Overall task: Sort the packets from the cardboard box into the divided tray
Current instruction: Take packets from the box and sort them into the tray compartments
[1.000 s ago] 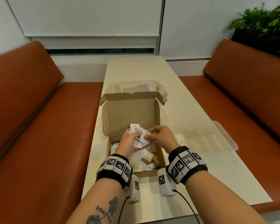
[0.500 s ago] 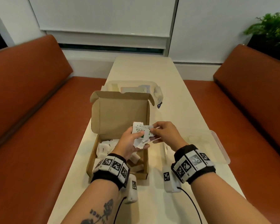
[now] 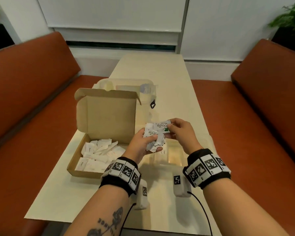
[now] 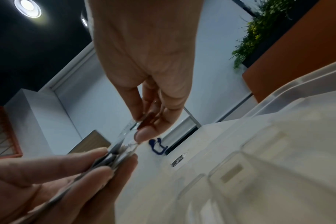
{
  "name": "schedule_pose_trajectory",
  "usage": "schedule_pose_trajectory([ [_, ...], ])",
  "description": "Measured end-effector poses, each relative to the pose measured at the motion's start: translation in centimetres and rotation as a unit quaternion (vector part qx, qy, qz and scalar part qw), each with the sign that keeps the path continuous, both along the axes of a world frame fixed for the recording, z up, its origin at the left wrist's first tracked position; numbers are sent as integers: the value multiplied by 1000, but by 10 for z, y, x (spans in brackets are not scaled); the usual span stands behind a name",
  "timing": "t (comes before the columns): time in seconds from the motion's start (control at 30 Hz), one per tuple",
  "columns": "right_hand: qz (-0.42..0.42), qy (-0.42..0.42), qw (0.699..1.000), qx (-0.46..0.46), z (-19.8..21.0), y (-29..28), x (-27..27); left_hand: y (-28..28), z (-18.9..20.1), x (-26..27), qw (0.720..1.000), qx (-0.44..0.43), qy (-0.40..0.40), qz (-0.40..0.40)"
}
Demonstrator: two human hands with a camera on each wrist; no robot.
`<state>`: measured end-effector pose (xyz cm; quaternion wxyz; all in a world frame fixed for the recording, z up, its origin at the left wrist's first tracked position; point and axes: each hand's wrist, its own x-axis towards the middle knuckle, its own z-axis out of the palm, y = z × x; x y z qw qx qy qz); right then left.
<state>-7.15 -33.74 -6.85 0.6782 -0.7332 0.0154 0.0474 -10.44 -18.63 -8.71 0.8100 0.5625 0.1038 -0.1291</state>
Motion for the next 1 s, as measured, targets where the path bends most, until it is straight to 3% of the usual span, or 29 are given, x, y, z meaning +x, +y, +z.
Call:
schedule_pose_trajectory([
  [0.13,-52,-17,998,-30,-2,-43,6,-26,-5,6,1000,-5,7,15],
  [0.23,-77,-45,984,-155,-4,-75,16,-36,-11,12,1000,-11,10,15],
  [0.37,-41,-32,920,-388,-15,-98,25,-44,-16,18,1000,1,13,2],
  [0.5,32,46,853,-518,-24,-103,29,-51,-22,20,999,15,21,-20],
  [0.63,58,77,827,-554,-31,-104,29,-55,-27,22,999,26,28,-36],
  [0.77,35,61,839,-539,-47,-103,26,-56,-31,23,998,30,32,-44],
  [1.0,84,112,832,-537,-53,-97,34,-55,-37,23,997,40,35,-50],
])
